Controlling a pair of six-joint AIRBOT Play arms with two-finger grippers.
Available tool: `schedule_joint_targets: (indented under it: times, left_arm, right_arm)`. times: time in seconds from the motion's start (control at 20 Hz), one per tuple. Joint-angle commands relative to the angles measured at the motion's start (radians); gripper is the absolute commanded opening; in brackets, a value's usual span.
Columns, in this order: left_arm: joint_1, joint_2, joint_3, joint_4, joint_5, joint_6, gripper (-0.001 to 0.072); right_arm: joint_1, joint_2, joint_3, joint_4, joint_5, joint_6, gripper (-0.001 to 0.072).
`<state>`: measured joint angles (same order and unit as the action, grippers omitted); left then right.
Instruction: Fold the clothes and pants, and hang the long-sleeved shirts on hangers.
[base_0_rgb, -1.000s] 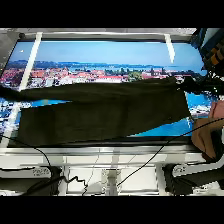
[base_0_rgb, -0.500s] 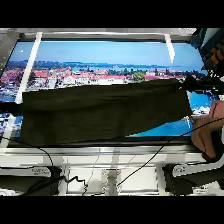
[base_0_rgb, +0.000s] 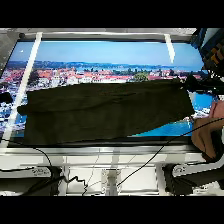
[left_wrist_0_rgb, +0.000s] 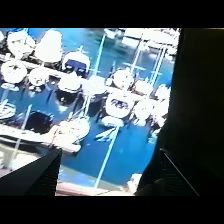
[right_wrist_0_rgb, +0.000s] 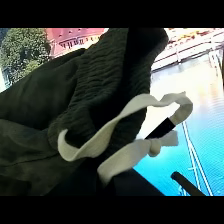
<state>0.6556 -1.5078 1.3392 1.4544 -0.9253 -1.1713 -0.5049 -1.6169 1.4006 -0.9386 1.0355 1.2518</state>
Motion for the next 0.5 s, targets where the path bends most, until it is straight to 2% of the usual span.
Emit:
schedule_joint_targets:
  times: [0.0,0.05,0.1,0.15,0.25,0.3,0.45]
  left_arm:
    - [0.034,-0.036,0.005,-0.23,0.007,-0.075,0.0668]
    - [0.058,-0.055,0.005,-0.267,-0.002,-0.182,0.063]
    - [0.08,-0.074,0.005,-0.305,-0.032,-0.267,0.063]
    - [0.098,-0.089,0.005,-0.349,-0.084,-0.283,0.0629]
    - [0.12,-0.101,0.005,-0.401,-0.208,-0.26,0.0606]
    - [0.128,-0.097,0.005,-0.391,-0.257,-0.21,0.0566]
    - [0.177,-0.062,0.005,-0.385,-0.359,-0.214,0.0556]
  right_arm:
    - [0.001,0.001,0.001,0.0,0.007,0.002,0.0034]
    - [0.001,0.001,0.001,0.0,0.012,0.001,0.0033]
    - [0.001,0.001,0.001,0.0,0.02,0.002,0.0034]
    - [0.001,0.002,0.001,0.0,0.027,0.005,0.0033]
    - [0.001,0.002,0.001,0.0,0.045,0.015,0.0033]
    - [0.001,0.002,0.001,0.0,0.054,0.015,0.0033]
    - [0.001,0.002,0.001,-0.001,0.072,0.015,0.0034]
